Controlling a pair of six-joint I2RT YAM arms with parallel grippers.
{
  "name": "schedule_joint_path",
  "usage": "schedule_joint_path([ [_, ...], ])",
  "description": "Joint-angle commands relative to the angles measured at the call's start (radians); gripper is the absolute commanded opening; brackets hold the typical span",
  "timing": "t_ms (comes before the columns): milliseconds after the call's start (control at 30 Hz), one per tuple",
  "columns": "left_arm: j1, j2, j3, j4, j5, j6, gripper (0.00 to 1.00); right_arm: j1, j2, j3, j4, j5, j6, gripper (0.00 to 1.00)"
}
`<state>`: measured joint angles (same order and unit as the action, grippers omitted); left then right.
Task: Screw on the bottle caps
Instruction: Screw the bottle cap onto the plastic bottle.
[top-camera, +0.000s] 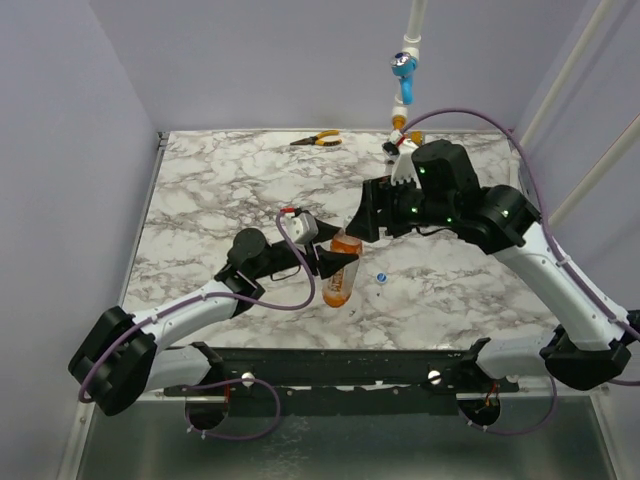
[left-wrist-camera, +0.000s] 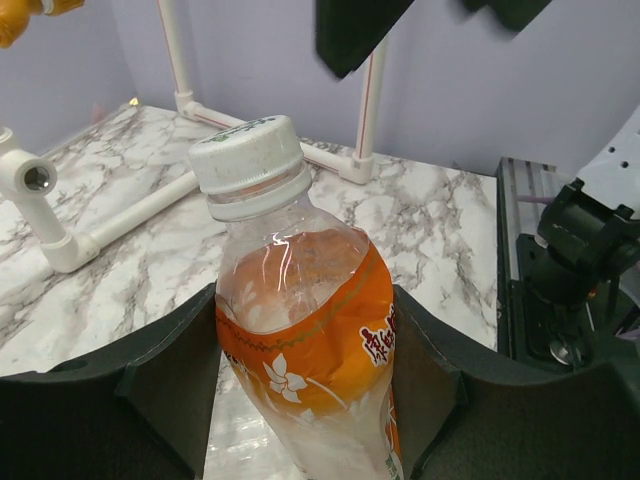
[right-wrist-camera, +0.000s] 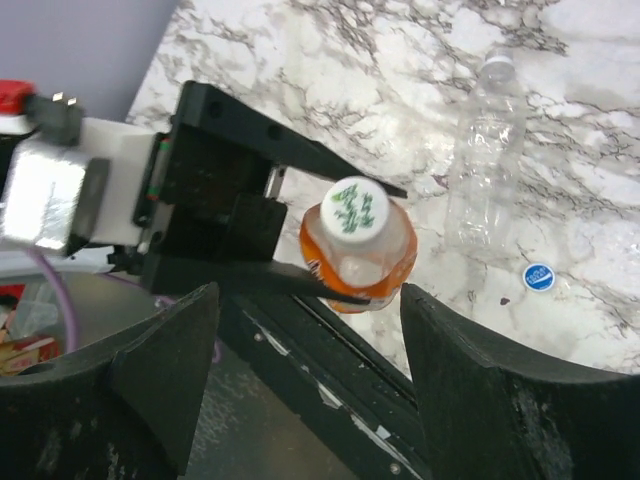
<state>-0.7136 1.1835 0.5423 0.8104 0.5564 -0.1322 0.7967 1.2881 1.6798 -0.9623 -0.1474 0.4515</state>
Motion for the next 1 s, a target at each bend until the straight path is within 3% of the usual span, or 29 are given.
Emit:
schedule_joint_path([
  [0, -0.004, -0.031, 0.030, -0.007, 0.093, -0.015, 0.30, 0.003, 0.057, -0.022, 0.041, 0.035, -0.037, 0.76],
  [400, -0.046, -0.060, 0.031, -0.082, 0.075, 0.076, 0.30, 0.003, 0.078, -0.013, 0.027, -0.024, -0.068, 0.63],
  [733, -0.053, -0.090, 0.020, -0.090, 0.024, 0.116, 0.30, 0.002, 0.063, -0.038, -0.013, -0.052, -0.061, 0.62],
  [967, -0.062, -0.096, 0.018, -0.103, 0.006, 0.128, 0.30, 0.002, 0.050, -0.042, -0.010, -0.033, -0.044, 0.54],
])
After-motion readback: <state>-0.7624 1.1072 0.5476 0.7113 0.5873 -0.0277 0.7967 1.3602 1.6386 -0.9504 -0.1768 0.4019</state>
